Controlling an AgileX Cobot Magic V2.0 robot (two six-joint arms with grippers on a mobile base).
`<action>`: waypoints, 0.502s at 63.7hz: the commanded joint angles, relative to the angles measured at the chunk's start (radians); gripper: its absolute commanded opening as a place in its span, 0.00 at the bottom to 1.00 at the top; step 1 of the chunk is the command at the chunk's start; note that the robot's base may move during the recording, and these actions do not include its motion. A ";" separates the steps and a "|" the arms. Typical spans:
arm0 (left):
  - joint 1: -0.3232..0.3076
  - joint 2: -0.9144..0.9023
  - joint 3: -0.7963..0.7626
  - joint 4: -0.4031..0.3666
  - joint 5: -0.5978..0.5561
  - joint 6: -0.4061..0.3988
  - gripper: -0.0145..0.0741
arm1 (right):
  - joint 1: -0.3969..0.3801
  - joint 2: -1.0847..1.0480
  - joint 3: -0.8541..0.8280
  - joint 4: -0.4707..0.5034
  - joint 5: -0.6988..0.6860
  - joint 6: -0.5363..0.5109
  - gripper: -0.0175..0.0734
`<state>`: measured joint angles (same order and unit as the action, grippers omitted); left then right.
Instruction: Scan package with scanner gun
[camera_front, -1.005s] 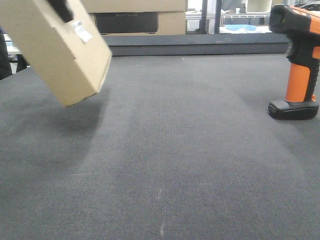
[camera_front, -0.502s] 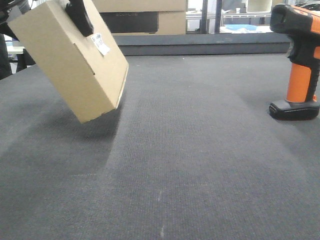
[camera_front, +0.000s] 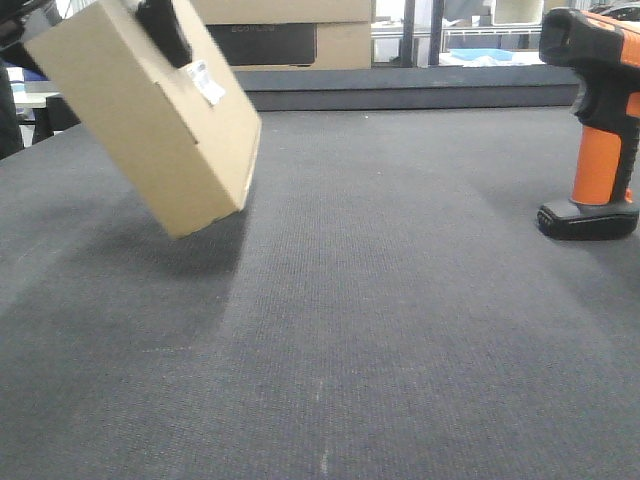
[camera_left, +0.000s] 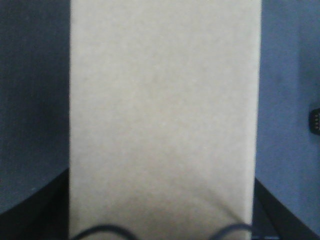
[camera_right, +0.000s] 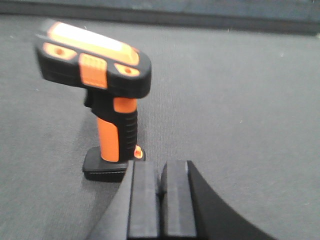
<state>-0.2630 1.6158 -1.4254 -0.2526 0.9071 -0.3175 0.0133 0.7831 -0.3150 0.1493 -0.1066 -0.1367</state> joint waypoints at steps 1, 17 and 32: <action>-0.034 -0.003 -0.002 -0.019 -0.036 0.001 0.04 | 0.000 0.092 -0.007 0.039 -0.095 -0.001 0.01; -0.088 0.025 -0.006 -0.052 -0.088 -0.026 0.04 | 0.029 0.311 0.002 0.039 -0.435 0.117 0.01; -0.092 0.029 -0.006 -0.053 -0.135 -0.052 0.04 | 0.157 0.493 0.003 0.039 -0.676 0.147 0.01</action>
<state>-0.3478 1.6534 -1.4254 -0.2946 0.8148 -0.3589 0.1348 1.2243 -0.3150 0.1858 -0.6613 0.0000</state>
